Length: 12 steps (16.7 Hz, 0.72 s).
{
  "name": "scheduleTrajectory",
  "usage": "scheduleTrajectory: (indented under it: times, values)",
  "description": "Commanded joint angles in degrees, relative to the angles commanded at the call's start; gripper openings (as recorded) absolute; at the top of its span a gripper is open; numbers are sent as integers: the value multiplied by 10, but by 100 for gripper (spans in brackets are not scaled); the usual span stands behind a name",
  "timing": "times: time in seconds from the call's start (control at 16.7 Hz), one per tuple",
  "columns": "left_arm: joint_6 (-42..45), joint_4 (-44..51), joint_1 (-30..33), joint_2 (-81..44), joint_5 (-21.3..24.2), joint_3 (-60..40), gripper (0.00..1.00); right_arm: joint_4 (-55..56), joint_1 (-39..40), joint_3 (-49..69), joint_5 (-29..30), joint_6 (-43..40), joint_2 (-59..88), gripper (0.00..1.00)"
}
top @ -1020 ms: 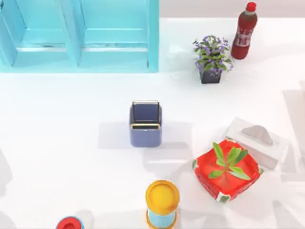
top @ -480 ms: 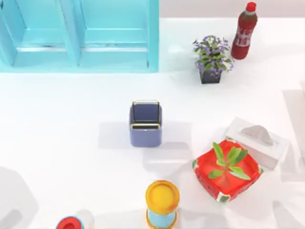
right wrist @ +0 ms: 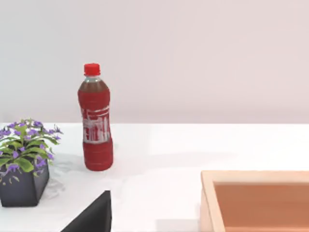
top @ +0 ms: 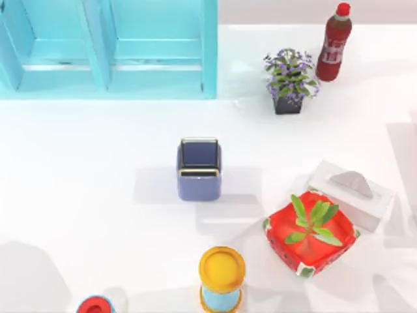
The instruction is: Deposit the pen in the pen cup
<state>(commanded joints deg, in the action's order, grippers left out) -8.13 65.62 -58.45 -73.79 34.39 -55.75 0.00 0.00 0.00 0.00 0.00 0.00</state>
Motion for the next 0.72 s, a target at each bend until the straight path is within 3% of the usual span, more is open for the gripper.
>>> scheduleTrajectory:
  times: [0.18, 0.36, 0.54, 0.72]
  values:
    - [-3, -1, 8, -7, -7, -3, 0, 0, 0, 0, 0, 0, 0, 100]
    - [-39, 1, 61, -48, -61, -50, 0, 0, 0, 0, 0, 0, 0, 100]
    - [-108, 11, 167, -122, -168, -125, 0, 0, 0, 0, 0, 0, 0, 100]
    - [-204, 27, 325, -215, -326, -205, 0, 0, 0, 0, 0, 0, 0, 100]
